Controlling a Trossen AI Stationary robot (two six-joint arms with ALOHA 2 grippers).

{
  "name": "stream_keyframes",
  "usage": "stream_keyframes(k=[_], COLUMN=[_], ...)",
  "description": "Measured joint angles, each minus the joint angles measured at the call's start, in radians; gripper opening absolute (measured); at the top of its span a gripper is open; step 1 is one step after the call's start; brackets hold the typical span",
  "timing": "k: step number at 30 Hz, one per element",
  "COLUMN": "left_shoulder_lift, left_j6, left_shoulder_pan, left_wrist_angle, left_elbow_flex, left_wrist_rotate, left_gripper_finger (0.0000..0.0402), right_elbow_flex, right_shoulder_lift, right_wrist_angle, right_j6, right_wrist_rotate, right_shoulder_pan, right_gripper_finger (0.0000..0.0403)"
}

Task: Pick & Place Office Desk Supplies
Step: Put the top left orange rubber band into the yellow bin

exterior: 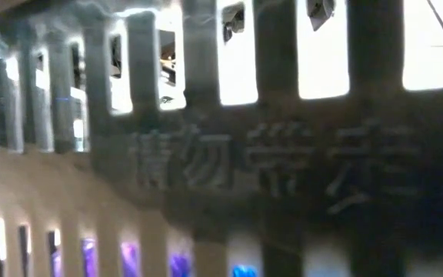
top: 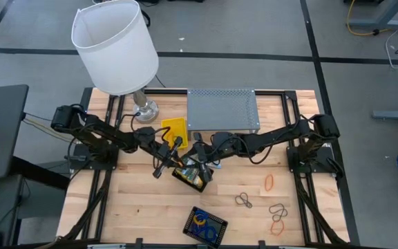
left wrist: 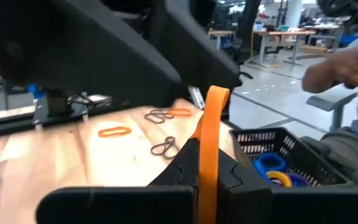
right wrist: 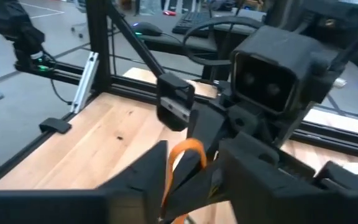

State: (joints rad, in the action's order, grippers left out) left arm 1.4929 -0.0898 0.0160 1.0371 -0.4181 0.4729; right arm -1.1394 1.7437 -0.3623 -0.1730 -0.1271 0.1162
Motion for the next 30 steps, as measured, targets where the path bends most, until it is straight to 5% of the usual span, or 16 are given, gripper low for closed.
stream_keyframes(k=[6,16,22,30], left_shoulder_lift=[-0.017,-0.193,-0.29,-0.228], left_j6=[0.002,0.028,0.025,0.008], left_shoulder_pan=[-0.043,-0.156,-0.214,-0.227], left_wrist_angle=[-0.035,-0.065,-0.263,-0.347], left_elbow_flex=[0.022,0.164,0.205,0.203], left_wrist_rotate=[-0.063,-0.157,-0.372,-0.574], left_gripper_finger=[0.0002,0.0001,0.0001,0.0001], right_elbow_flex=[0.0,0.0,0.001,0.001], right_shoulder_lift=[-0.031,-0.057,-0.057,-0.057], right_wrist_angle=[-0.025,0.077,0.153,0.271], right_j6=[0.0,0.006,0.038,0.071], right_wrist_rotate=[0.042,0.043,0.042,0.065], right_shoulder_pan=[0.009,0.039,0.069,0.088], right_gripper_finger=[0.0224,0.0203,0.0193,0.0192])
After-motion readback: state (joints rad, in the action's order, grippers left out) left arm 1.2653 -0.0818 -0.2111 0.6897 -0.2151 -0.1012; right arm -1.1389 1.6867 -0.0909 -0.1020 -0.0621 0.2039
